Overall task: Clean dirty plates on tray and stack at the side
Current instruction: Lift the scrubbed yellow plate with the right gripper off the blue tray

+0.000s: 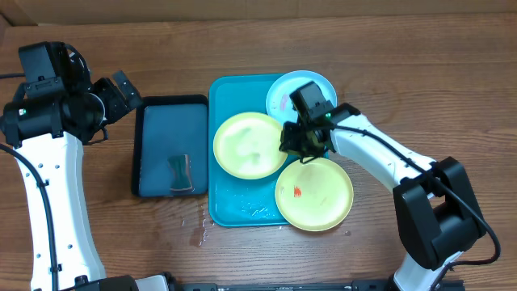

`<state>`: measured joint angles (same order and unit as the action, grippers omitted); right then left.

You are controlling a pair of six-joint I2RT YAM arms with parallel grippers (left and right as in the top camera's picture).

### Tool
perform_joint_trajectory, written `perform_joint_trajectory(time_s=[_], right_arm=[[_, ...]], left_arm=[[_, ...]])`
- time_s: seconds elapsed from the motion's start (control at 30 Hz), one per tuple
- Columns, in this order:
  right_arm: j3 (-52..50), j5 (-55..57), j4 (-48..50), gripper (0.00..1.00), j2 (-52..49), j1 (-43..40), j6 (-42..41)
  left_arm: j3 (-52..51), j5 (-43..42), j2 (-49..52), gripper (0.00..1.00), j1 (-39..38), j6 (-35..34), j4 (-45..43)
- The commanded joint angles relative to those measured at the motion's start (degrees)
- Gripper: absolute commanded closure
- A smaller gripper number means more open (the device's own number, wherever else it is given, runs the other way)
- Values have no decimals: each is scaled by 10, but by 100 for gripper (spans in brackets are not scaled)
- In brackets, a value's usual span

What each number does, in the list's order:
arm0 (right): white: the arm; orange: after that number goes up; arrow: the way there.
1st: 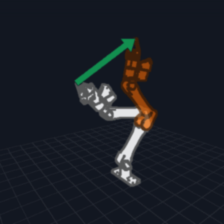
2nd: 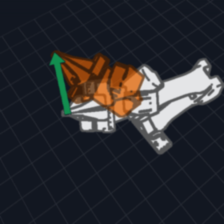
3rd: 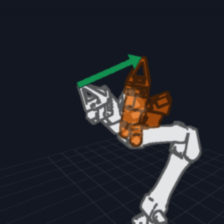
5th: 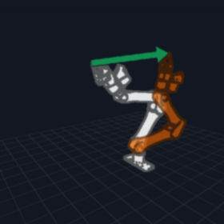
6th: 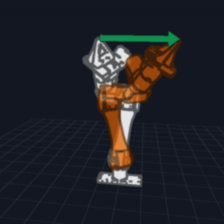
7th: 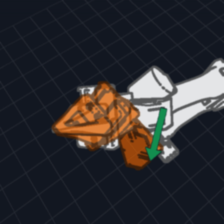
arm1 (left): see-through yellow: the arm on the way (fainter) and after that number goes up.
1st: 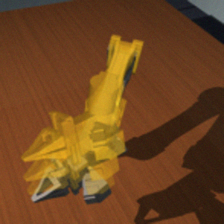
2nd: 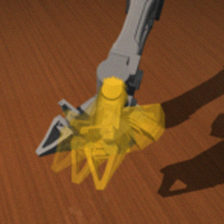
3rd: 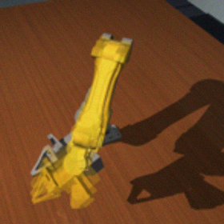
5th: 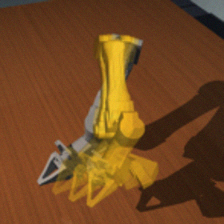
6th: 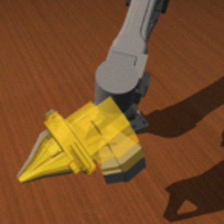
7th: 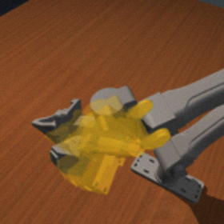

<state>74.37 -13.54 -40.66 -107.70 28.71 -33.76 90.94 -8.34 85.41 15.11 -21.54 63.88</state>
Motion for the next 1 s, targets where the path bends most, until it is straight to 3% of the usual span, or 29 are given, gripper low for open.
perform_joint_trajectory(time_s=[0.0, 0.47, 0.63, 0.97], right_arm=[[57, 38, -13, 96, 29, 14, 10], [89, 271, 115, 96, 16, 158, 16], [89, 351, 172, 96, 12, 205, 108], [89, 412, 306, 96, 12, 234, 392]], left_arm=[[7, -1, 5, 0, -1, -10, 0], [7, -1, 5, 0, -1, -10, 0], [7, -1, 5, 0, -1, -10, 0], [7, -1, 5, 0, -1, -10, 0]])
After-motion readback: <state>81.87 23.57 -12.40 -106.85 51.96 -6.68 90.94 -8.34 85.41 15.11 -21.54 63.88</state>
